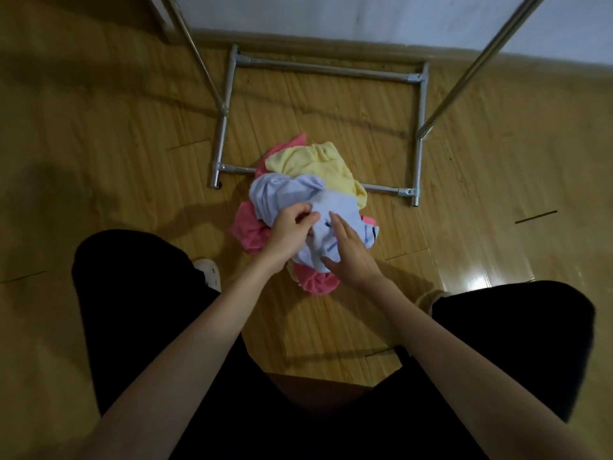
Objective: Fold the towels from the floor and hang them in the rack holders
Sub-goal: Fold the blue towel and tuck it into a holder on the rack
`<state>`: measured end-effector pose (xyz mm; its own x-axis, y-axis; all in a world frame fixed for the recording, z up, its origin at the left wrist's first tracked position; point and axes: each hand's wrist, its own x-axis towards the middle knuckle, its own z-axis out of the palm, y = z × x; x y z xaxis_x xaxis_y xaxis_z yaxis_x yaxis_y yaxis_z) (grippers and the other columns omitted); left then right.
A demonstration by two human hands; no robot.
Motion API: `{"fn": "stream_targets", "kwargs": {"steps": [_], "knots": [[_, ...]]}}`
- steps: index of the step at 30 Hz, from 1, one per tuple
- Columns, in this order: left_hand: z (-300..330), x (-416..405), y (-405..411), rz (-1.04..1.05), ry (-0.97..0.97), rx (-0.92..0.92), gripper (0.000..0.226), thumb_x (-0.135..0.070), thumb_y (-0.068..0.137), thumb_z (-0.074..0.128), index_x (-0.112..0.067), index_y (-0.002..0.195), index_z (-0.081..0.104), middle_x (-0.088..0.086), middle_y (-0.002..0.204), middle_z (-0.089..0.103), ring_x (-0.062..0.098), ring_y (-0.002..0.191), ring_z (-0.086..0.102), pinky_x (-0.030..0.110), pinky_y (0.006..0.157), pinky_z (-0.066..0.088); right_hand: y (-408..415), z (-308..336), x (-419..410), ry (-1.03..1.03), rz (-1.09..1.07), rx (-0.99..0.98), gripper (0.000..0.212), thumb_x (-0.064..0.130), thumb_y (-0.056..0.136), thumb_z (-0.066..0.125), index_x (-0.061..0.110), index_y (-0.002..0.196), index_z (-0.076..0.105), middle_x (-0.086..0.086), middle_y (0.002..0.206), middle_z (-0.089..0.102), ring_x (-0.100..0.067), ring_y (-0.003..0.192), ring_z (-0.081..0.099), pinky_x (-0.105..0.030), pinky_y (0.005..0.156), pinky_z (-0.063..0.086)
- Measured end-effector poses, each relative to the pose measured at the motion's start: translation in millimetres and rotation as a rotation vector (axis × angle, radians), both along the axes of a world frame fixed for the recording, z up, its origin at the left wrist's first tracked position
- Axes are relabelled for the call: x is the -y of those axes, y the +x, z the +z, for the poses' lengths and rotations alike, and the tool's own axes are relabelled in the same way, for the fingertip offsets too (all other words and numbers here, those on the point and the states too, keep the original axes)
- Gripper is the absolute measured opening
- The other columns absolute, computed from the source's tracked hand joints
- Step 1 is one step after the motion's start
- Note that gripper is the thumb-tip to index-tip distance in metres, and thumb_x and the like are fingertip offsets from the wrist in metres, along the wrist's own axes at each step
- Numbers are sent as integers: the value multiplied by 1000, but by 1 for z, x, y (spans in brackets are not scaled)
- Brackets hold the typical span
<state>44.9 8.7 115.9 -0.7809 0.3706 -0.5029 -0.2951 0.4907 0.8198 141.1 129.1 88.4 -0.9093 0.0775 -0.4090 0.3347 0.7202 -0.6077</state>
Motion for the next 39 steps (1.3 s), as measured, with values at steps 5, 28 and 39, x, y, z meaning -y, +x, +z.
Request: {"fn": "stream_targets", "kwargs": {"steps": [5,28,39], "knots": [[83,6,7,42,196,-18,15,-6,96,50,4,99,61,18,94,63,20,88,60,28,81,49,16,42,-3,-95,-87,-119,79,6,82,67,3,148,23,-14,153,27,-27,143,25,-32,113,25],[244,20,9,293,333,-265,23,-19,95,57,-18,73,63,-1,70,64,10,69,60,24,65,49,41,282,11,-478,-340,-684,26,13,99,46,-5,85,58,-21,68,51,-9,66,46,-23,56,35],[277,26,50,93,491,-334,10,-3,93,55,-7,88,62,8,78,66,13,62,64,25,60,54,30,335,8,-760,-620,-784,31,18,100,46,11,70,54,7,55,53,-4,57,51,-18,53,40]]}}
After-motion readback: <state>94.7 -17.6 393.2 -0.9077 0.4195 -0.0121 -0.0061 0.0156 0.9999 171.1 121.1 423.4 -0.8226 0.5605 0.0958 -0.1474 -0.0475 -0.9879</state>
